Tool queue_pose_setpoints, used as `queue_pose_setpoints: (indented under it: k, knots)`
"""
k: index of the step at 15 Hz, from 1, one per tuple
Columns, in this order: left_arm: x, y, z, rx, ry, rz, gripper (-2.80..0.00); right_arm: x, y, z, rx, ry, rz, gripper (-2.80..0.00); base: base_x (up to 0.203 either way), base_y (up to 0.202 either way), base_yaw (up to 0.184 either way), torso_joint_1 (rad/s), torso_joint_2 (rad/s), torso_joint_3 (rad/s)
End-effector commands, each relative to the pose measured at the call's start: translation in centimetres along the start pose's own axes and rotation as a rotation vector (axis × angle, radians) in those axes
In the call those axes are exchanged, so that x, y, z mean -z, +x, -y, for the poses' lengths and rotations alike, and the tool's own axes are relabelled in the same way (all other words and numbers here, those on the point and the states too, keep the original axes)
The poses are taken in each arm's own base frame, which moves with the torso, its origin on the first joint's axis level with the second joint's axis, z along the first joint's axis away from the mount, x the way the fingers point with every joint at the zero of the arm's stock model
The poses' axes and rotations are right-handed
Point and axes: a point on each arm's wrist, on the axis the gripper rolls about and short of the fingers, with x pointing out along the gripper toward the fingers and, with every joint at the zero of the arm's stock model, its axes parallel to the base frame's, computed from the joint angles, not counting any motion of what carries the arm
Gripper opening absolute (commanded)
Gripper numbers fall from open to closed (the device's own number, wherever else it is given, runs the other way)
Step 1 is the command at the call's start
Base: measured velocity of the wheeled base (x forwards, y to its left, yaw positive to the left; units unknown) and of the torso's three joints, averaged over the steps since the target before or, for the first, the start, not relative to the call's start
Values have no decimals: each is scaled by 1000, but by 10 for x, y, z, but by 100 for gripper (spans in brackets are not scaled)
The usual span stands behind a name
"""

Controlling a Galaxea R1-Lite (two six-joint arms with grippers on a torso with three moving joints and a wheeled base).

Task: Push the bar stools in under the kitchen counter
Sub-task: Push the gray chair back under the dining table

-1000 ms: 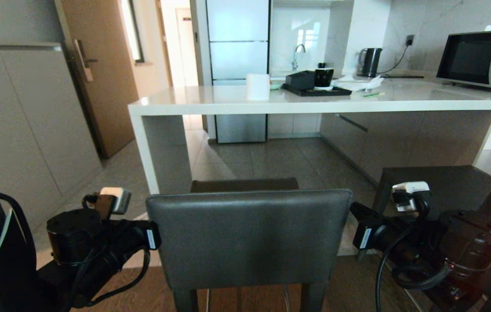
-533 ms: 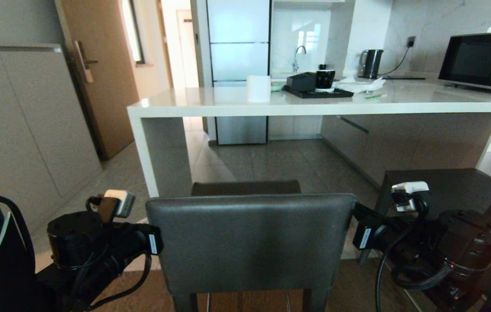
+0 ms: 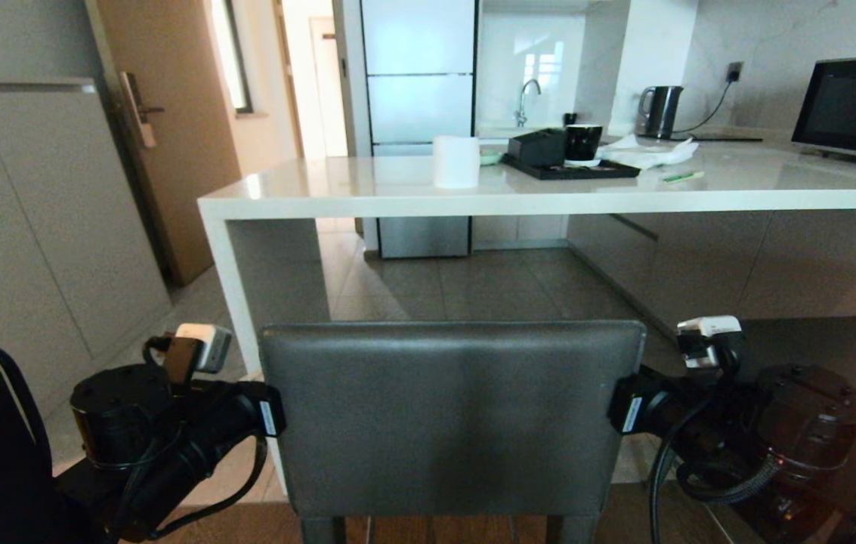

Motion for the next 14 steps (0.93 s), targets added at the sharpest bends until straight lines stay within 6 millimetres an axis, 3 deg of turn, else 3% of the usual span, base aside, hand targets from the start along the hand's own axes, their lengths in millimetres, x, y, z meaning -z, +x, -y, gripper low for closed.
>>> queue_pose_setpoints:
  k: [1,10,14]
  knots:
    - [-1,-1,2,4,2,5,-280,-1,0,0,2,4,7,-280,142,0,0,9,6,4]
    - [-5,-9,2,10,2,16,-280,0,-1,0,-5,2,2,-280,6,0,0,2,0,0]
    - [8,-21,7,28,14,-53,-280,-3,11,-19,-71,-24,32,-280,0,0,0,0,0,0]
